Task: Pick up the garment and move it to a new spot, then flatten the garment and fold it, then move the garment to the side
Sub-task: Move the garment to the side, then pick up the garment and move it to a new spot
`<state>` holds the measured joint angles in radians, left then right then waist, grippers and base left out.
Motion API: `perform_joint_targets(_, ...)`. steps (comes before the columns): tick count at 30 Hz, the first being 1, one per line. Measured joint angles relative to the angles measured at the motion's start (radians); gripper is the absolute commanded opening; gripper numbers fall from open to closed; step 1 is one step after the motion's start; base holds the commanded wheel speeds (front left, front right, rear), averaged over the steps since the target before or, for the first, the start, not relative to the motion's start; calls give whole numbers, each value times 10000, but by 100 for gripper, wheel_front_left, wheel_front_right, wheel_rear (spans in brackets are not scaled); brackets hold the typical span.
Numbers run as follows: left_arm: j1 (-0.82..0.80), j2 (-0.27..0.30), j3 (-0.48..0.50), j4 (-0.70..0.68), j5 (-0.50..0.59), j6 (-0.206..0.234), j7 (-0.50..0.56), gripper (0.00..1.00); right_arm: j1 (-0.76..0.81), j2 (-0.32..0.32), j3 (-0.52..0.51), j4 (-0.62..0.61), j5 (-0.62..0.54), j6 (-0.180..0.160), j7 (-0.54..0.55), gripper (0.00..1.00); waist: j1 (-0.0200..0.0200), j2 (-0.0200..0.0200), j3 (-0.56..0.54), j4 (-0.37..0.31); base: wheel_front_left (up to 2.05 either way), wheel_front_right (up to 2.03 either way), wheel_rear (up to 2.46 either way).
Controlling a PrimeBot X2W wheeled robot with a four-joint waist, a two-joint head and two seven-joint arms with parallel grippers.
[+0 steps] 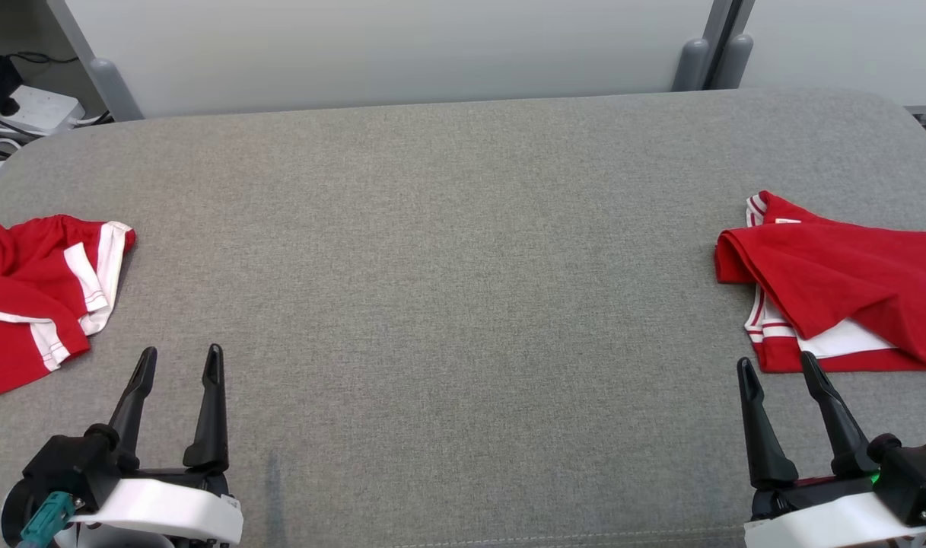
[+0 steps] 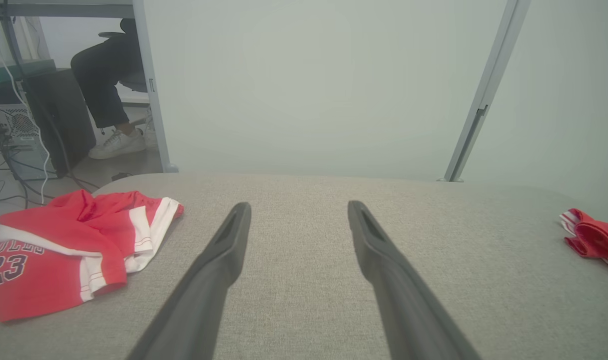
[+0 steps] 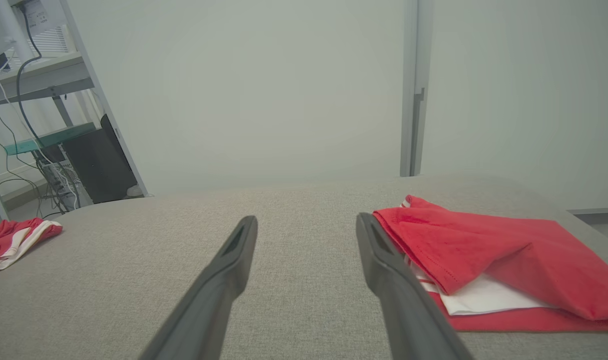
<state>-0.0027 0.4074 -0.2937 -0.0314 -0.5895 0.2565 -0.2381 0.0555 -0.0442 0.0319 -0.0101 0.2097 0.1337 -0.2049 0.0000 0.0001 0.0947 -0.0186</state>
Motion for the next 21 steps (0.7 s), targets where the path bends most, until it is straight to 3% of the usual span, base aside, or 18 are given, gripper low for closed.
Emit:
perform_joint_targets(15, 0, 29, -111, -257, 0, 104, 107, 100, 2, 13, 4, -15, 0, 0, 8, 100, 0, 0, 21, -45, 0, 0, 0)
perform_joint_targets(21, -2, 17, -115, -282, 0, 222, 132, 100, 18, 13, -17, -67, -61, 0, 31, 100, 0, 0, 25, 508, 0, 0, 0)
